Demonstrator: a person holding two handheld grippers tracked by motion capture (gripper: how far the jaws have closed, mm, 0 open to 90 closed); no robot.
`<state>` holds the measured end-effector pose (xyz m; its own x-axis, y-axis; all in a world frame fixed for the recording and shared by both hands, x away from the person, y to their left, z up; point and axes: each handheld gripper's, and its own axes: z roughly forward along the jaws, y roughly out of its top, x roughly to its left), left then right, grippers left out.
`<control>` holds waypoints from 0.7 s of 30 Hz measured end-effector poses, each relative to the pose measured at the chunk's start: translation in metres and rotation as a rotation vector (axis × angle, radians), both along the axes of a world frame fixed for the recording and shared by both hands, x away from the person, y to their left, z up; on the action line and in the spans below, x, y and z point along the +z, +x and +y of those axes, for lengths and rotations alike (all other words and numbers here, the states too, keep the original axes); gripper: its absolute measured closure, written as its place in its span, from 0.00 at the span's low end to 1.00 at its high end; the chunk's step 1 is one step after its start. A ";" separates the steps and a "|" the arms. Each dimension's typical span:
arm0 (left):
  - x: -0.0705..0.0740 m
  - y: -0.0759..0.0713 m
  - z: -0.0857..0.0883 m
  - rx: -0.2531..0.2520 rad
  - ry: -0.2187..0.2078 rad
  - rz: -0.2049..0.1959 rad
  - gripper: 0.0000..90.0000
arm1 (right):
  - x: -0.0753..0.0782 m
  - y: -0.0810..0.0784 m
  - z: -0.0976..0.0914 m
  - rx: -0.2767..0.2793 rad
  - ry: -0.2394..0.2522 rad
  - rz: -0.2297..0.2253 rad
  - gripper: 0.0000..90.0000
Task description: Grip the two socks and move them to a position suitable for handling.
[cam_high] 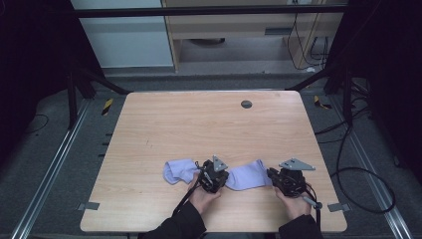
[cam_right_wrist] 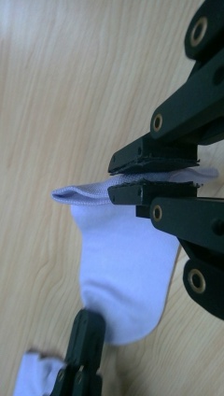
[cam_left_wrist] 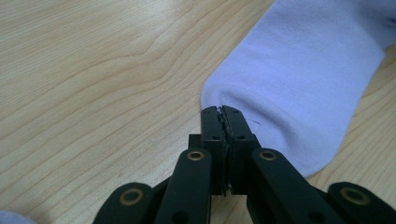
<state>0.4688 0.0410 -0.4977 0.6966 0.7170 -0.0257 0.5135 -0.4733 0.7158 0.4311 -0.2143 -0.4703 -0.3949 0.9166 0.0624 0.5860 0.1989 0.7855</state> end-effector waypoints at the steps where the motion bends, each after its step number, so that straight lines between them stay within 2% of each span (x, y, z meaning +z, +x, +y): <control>1: 0.000 0.000 0.000 0.002 -0.003 0.000 0.98 | 0.000 0.000 -0.001 -0.004 -0.009 0.007 0.93; 6: 0.000 0.001 -0.002 0.004 -0.005 -0.004 0.97 | -0.002 -0.001 -0.004 -0.030 -0.042 0.040 0.90; 7: 0.000 0.001 -0.003 0.005 -0.006 -0.008 0.97 | -0.005 -0.001 -0.004 -0.043 -0.065 0.059 0.85; 10: 0.000 0.001 -0.003 0.010 -0.014 -0.012 0.90 | -0.009 0.000 -0.004 -0.051 -0.094 0.058 0.78; 12: 0.003 0.001 0.000 0.012 -0.036 -0.025 0.84 | -0.007 0.000 -0.005 -0.060 -0.097 0.043 0.73; 14: 0.007 0.000 0.003 0.013 -0.044 -0.039 0.79 | -0.006 -0.001 -0.006 -0.067 -0.094 0.019 0.71; 18: 0.017 -0.001 0.015 0.018 -0.055 -0.063 0.69 | -0.002 -0.002 -0.008 -0.051 -0.061 -0.028 0.68; 21: 0.023 -0.001 0.023 0.022 -0.064 -0.068 0.62 | 0.001 -0.003 -0.008 -0.039 -0.038 -0.047 0.66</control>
<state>0.4678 0.0641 -0.4750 0.6822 0.7307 -0.0257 0.4729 -0.4142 0.7777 0.4278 -0.2222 -0.4693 -0.3609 0.9326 0.0097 0.5568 0.2071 0.8044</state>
